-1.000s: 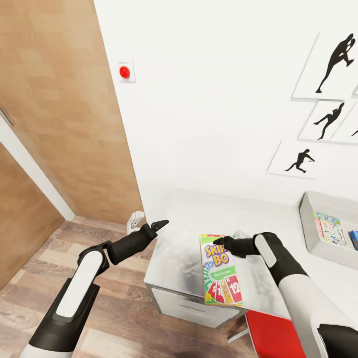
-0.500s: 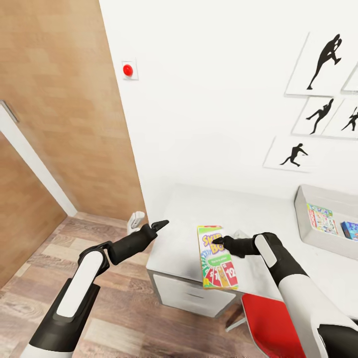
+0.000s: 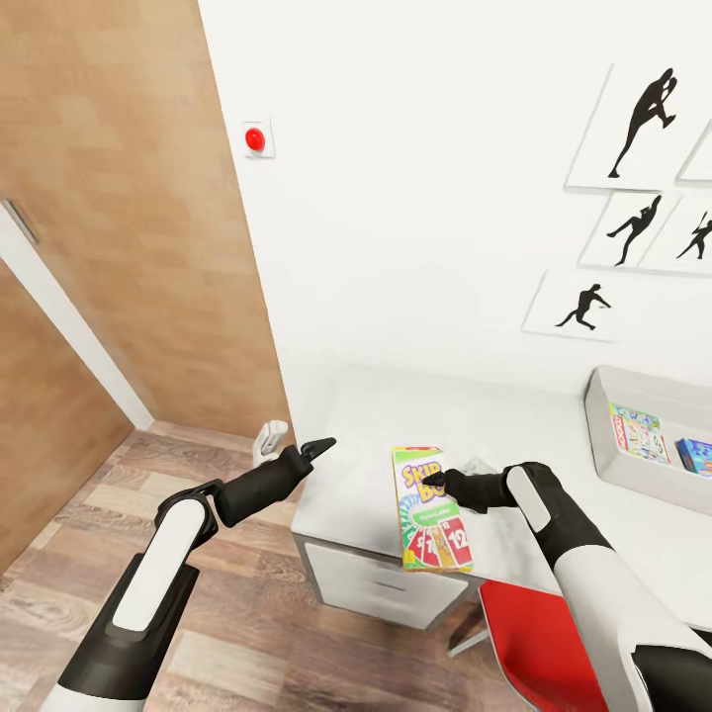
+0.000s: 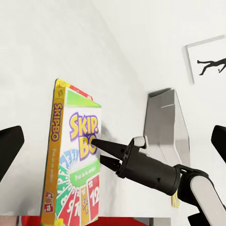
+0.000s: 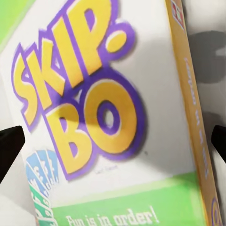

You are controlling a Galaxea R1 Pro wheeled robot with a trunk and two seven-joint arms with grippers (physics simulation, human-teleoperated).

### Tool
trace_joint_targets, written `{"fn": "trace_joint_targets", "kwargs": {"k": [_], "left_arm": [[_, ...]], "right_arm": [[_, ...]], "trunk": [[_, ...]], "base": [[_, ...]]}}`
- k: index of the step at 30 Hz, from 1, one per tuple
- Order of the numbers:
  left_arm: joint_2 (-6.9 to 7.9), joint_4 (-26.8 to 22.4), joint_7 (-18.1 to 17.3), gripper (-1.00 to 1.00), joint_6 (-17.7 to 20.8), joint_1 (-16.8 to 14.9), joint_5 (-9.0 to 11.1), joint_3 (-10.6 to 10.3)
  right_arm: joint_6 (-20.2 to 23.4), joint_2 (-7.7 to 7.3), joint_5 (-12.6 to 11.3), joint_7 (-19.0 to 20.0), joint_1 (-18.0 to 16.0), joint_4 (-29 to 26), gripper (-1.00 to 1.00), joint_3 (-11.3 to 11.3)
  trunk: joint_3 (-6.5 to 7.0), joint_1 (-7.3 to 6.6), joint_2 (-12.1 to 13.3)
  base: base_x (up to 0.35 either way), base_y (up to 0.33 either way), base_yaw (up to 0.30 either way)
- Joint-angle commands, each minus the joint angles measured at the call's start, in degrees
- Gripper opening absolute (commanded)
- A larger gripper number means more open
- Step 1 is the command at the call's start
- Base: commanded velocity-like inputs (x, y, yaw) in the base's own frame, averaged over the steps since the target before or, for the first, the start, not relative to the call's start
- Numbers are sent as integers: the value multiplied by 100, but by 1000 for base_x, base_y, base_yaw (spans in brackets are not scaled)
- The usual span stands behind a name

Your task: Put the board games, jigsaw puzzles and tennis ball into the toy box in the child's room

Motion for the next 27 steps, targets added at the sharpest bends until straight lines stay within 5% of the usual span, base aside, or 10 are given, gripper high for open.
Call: {"fn": "trace_joint_targets", "kwargs": {"k": [1, 15, 27], "left_arm": [[4, -7, 56, 100, 5, -6, 60, -6], [4, -7, 57, 100, 5, -6, 60, -6], [4, -7, 57, 100, 5, -6, 60, -6]], "right_arm": [[17, 2, 173, 46, 1, 14, 100, -12], [17, 6, 173, 46, 1, 14, 100, -12], [17, 5, 173, 46, 1, 14, 100, -12]], "trunk": [[-12, 4, -8], [-12, 4, -8], [-5, 4, -8]], "base": [[-11, 0, 0], [-113, 0, 11], [-54, 0, 146]]}}
